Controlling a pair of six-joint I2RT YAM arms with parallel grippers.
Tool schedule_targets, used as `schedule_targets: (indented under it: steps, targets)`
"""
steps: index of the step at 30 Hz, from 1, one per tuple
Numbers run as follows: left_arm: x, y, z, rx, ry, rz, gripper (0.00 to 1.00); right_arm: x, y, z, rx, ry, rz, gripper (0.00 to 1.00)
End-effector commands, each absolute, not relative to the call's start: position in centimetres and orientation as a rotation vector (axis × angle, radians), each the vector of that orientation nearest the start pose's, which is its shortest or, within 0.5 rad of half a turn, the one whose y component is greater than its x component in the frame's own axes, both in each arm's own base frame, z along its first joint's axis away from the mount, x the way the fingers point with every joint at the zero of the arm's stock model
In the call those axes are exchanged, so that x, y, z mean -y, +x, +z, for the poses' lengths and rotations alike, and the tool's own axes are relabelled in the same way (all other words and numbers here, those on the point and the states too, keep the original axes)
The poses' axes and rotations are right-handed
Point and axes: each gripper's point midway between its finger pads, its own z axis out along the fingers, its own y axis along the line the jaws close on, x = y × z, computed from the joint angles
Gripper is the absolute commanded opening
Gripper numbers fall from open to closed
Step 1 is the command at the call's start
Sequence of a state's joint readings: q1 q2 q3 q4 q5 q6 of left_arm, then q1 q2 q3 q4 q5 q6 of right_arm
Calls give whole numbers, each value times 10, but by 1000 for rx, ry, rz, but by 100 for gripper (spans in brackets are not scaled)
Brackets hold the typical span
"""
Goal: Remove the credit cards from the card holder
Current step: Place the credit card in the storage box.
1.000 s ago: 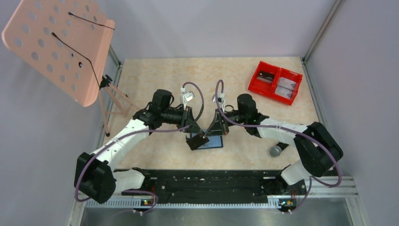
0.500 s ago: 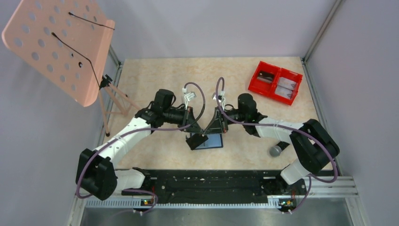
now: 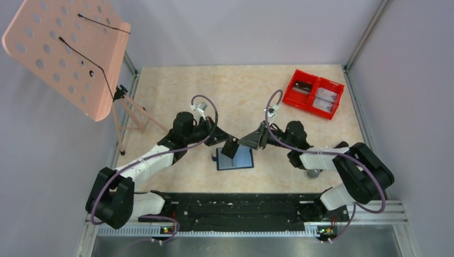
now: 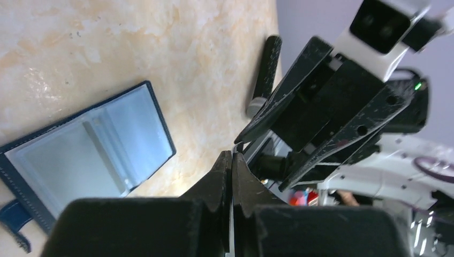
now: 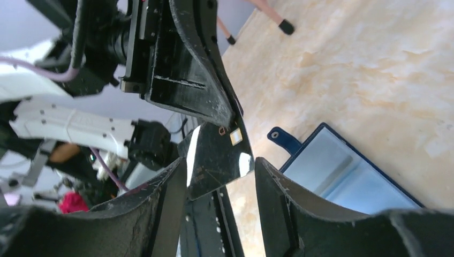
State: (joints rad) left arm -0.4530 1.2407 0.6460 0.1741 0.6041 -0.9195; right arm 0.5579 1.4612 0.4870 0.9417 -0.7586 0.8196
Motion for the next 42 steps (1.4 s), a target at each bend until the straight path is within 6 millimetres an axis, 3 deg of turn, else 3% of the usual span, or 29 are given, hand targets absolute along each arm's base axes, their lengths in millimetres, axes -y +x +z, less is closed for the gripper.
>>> schedule_targets:
  steps: [1, 8, 20, 22, 25, 26, 30, 34, 42]
  targets:
    - [259, 303, 231, -1877, -346, -1488, 0, -298, 245, 224, -1572, -185, 1675, 50]
    - [259, 320, 246, -1760, -437, -1512, 0, -300, 251, 223, -1533, -69, 1784, 50]
    - [273, 312, 244, -1706, -370, -1548, 0, -316, 248, 224, -1508, -123, 1880, 42]
    - [277, 308, 244, -1705, -353, -1557, 0, -318, 247, 226, -1503, -139, 1890, 34]
    - [281, 301, 242, -1726, -314, -1579, 0, -323, 246, 226, -1510, -184, 1899, 8]
    - [283, 298, 241, -1739, -276, -1586, 7, -324, 245, 224, -1516, -211, 1899, 0]
    - [290, 280, 221, -1940, -107, -1587, 28, -322, 231, 219, -1527, -371, 1914, 0]
    - [282, 261, 207, -2036, 14, -1566, 43, -320, 209, 208, -1566, -535, 1940, 0]
    - [258, 241, 212, -2093, 215, -1434, 45, -316, 178, 194, -1621, -791, 2023, 0]
